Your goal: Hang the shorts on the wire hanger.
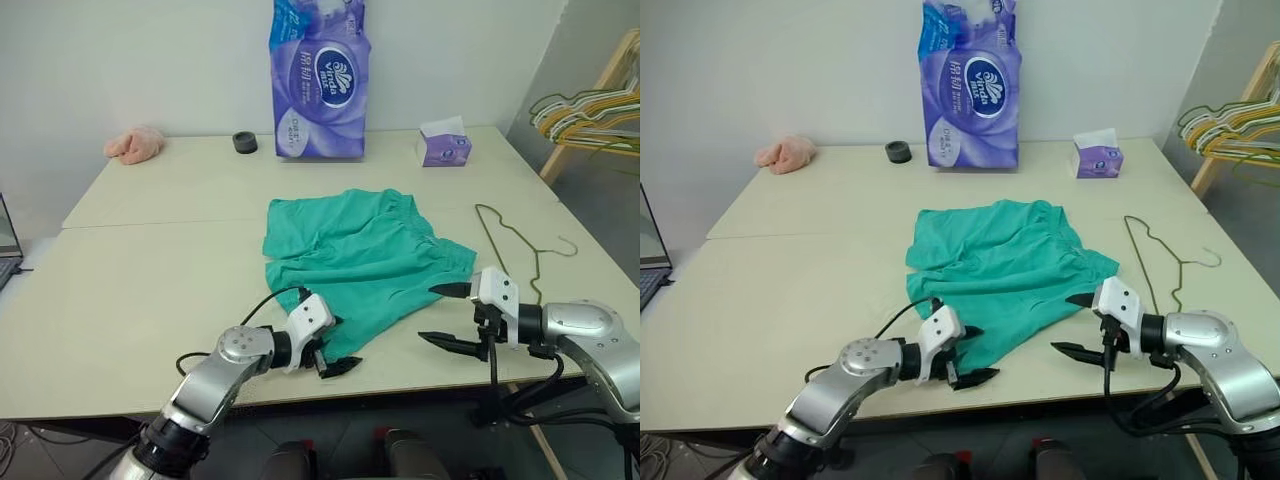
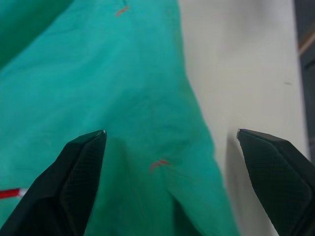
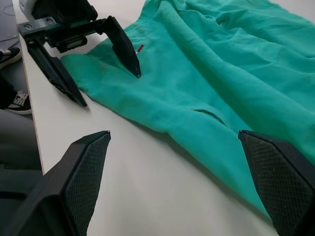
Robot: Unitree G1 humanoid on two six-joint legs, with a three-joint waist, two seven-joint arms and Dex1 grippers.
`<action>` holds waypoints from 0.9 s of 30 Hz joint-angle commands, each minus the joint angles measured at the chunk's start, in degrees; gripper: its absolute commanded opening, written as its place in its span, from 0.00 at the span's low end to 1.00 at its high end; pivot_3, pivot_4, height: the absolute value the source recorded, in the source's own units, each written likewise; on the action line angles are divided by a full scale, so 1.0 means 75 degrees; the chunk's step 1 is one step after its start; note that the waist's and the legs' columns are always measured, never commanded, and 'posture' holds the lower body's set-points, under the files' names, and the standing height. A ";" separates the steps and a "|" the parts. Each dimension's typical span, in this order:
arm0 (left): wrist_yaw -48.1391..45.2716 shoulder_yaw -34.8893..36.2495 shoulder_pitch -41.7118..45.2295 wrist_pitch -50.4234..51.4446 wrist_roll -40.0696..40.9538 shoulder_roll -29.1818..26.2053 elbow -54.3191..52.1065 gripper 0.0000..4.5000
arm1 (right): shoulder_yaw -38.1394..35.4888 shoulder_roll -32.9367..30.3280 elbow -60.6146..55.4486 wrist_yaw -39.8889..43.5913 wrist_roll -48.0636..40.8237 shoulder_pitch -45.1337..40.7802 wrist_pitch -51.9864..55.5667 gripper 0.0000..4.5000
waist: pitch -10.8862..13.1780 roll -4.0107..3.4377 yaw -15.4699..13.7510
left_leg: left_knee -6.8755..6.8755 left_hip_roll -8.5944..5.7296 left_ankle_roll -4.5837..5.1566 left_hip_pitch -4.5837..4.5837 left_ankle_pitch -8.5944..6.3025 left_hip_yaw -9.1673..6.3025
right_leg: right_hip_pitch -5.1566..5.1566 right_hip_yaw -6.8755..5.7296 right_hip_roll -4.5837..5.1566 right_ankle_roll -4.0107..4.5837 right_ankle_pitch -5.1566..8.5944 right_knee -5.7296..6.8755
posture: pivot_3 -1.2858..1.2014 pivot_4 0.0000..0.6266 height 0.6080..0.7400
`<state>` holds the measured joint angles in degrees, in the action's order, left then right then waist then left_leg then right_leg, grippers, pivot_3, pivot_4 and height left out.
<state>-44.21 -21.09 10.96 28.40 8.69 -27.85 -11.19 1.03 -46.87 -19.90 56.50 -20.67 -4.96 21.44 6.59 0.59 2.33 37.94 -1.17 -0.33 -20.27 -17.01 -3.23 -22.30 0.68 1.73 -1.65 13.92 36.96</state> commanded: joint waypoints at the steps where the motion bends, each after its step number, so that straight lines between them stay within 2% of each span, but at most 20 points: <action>1: 0.0268 -0.0134 0.0006 -0.0207 -0.0483 -0.0014 0.0402 0.87 | -0.0223 -0.0043 0.0128 -0.0186 0.0427 0.0075 -0.0612 1.00 | 0.0000 0.0000 0.0024 | 0.0000 0.0001 0.0000 0.0002 0.0000 0.0005 | 0.0000 0.0008 0.0000 0.0000 0.0000 0.0000 | 0.46 0.13 1.00; 3: 0.0294 -0.0035 -0.0020 -0.0337 -0.0526 -0.0042 0.0441 0.74 | -0.0135 -0.0071 0.0393 -0.0375 0.0916 0.0029 -0.1049 1.00 | 0.0000 0.0000 0.0045 | 0.0000 0.0001 0.0000 0.0008 0.0000 0.0011 | 0.0001 0.0016 0.0000 -0.0004 -0.0002 0.0001 | 0.46 0.13 1.00; 8: 0.0270 0.0642 -0.0155 -0.0491 -0.0344 -0.0361 0.0343 0.41 | 0.0389 -0.0247 0.1905 -0.1420 0.3126 -0.0615 -0.3086 1.00 | 0.0002 0.0002 0.0166 | 0.0000 0.0000 0.0001 0.0036 0.0001 0.0049 | 0.0008 0.0030 -0.0003 -0.0014 -0.0009 0.0006 | 0.46 0.13 1.00; 14: 0.0183 0.1513 -0.0348 -0.0762 -0.0259 -0.1022 0.0403 0.01 | 0.0992 -0.0377 0.3337 -0.1684 0.4345 -0.1458 -0.4912 1.00 | 0.0007 0.0006 0.0349 | -0.0009 0.0023 0.0000 0.0046 0.0001 0.0055 | 0.0005 0.0037 -0.0031 -0.0010 -0.0010 0.0015 | 0.47 0.12 1.00; 18: 0.0126 0.1904 -0.0398 -0.0985 -0.0231 -0.1246 0.0557 0.01 | 0.1458 -0.0227 0.4103 -0.1820 0.4950 -0.2153 -0.5814 1.00 | 0.0010 0.0004 0.0350 | -0.0009 0.0039 -0.0001 0.0043 0.0000 0.0065 | 0.0001 0.0045 -0.0044 -0.0005 -0.0008 0.0011 | 0.47 0.12 1.00; 27: 0.0032 0.2269 -0.0308 -0.0901 0.0128 -0.1104 0.0430 0.01 | 0.2666 0.0788 0.5234 -0.2520 0.6418 -0.3435 -0.6961 1.00 | 0.0012 0.0008 0.0308 | -0.0006 0.0046 -0.0003 0.0040 0.0000 0.0057 | 0.0001 0.0051 -0.0042 0.0004 -0.0013 0.0009 | 0.47 0.11 1.00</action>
<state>-43.99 -6.20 7.60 21.96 8.29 -36.18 -6.31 20.98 -41.05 18.32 39.41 25.77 -29.29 -29.20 6.68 0.66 4.65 37.90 -0.83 -0.36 -19.98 -17.01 -2.80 -22.29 1.06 1.42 -1.55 13.78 37.03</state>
